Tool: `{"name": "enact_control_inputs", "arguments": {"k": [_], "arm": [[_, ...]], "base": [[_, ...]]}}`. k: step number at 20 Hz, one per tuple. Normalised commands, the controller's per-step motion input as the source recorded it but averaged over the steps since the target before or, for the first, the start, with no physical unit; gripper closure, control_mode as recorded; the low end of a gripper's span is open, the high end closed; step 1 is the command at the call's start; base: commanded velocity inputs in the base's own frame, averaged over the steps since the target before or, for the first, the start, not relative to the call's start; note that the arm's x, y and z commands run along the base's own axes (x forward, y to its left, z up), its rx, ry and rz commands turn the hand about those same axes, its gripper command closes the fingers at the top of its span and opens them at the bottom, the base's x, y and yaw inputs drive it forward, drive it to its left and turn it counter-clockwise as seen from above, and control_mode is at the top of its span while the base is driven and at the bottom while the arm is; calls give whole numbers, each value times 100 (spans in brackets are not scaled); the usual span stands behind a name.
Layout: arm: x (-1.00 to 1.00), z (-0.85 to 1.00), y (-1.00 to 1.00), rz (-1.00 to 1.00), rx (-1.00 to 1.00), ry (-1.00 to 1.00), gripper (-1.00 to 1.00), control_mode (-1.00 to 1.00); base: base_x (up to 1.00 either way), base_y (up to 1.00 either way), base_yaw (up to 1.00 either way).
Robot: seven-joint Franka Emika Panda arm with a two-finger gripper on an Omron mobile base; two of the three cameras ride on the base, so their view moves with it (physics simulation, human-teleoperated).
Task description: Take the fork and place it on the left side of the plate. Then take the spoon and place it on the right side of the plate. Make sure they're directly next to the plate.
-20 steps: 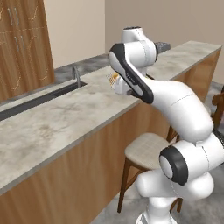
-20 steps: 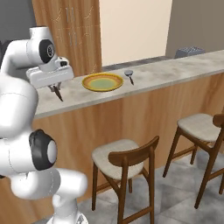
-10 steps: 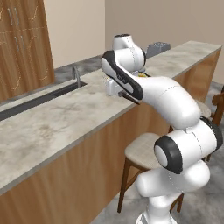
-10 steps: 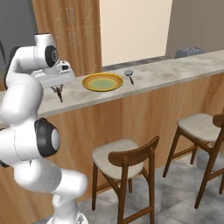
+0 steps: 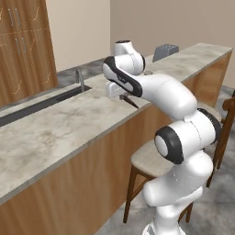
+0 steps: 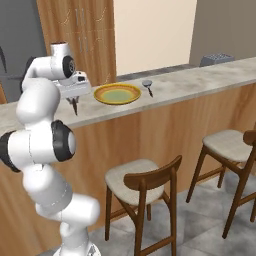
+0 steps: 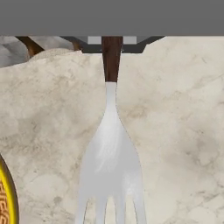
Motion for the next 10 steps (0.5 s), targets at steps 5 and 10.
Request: {"name": "enact_control_inputs", "arguments": {"k": [5,10], "arm": [[71,-24,0,-3,-1,1,100,-100],[71,-26,0,0,-2,2,100,-100]], "base": [[0,0,0],[0,0,0]]}}
